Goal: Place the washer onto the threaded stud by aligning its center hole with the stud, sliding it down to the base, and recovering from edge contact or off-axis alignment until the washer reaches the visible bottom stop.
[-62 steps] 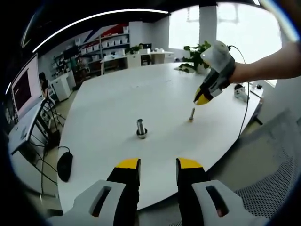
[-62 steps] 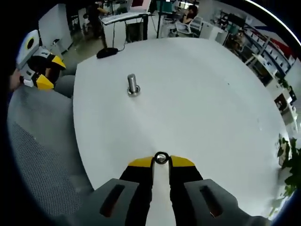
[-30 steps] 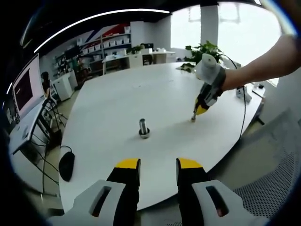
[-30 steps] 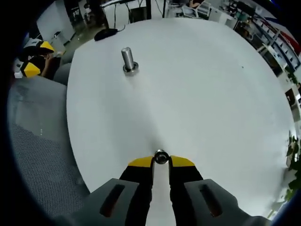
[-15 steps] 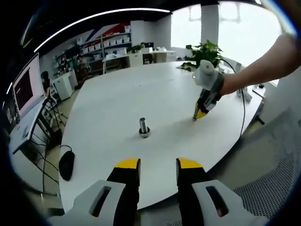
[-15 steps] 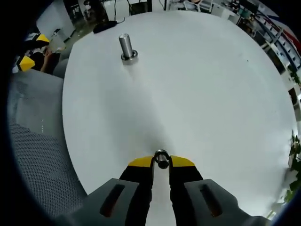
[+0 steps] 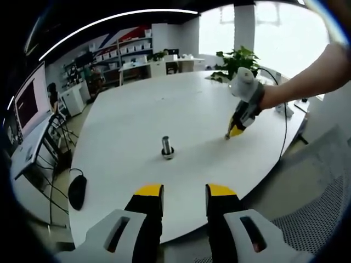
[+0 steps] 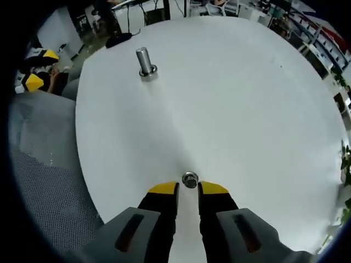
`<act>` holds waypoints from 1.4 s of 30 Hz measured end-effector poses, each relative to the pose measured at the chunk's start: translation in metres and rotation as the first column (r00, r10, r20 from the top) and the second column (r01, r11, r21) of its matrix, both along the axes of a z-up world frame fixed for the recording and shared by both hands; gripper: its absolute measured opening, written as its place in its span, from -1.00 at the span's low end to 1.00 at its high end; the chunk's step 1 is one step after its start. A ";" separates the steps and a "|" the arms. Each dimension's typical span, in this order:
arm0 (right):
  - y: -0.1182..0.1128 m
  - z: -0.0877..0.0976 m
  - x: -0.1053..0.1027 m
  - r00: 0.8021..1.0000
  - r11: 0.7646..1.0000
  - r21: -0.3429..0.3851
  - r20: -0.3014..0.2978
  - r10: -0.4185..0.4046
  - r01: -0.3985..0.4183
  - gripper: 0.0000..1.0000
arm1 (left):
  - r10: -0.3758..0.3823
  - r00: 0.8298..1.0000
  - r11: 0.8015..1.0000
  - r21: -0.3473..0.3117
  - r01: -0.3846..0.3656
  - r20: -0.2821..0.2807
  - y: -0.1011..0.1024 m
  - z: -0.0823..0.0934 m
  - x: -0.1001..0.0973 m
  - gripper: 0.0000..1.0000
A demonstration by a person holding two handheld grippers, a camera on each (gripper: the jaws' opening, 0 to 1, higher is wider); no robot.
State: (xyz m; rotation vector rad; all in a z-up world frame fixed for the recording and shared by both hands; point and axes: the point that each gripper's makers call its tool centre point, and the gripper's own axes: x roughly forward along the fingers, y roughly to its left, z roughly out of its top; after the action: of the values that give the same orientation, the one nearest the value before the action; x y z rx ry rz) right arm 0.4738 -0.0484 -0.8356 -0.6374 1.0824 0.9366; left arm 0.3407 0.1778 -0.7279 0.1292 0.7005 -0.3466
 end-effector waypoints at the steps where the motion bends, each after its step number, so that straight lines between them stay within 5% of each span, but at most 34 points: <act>1: 0.001 0.003 -0.001 1.000 1.000 0.021 0.000 -0.022 0.022 -0.67 | -0.001 1.000 1.000 0.001 0.001 -0.002 0.000 0.000 0.000 -0.43; 7: 0.005 0.034 -0.012 0.993 0.984 0.147 0.046 -0.107 0.099 -0.67 | -0.007 1.000 1.000 -0.003 0.007 -0.008 -0.001 -0.001 0.000 -0.43; 11: 0.017 0.066 -0.022 0.979 0.943 0.290 0.072 -0.189 0.161 -0.67 | -0.009 1.000 1.000 -0.010 0.009 -0.005 -0.002 0.000 -0.001 -0.43; 17: 0.040 0.113 -0.045 0.971 0.886 0.447 0.128 -0.202 0.125 -0.67 | -0.015 1.000 1.000 -0.022 0.016 0.002 -0.004 0.003 0.000 -0.43; 23: 0.052 0.142 -0.067 0.962 0.844 0.526 0.164 -0.221 0.104 -0.67 | 0.000 0.999 0.999 -0.038 0.001 0.036 -0.002 0.010 0.003 -0.41; 24: 0.056 0.148 -0.071 0.957 0.823 0.558 0.166 -0.236 0.106 -0.66 | -0.002 0.999 0.999 -0.039 0.003 0.040 -0.003 0.011 0.003 -0.41; 42: 0.010 0.154 -0.116 0.914 0.750 0.639 0.180 -0.364 0.173 -0.41 | -0.004 0.993 0.997 -0.081 0.014 0.114 -0.006 0.026 0.006 -0.41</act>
State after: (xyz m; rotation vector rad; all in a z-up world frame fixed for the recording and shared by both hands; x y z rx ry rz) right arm 0.3577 -0.0385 -0.6819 -0.0592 0.5227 0.8356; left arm 0.3472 0.1718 -0.7018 0.0739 0.5720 -0.3731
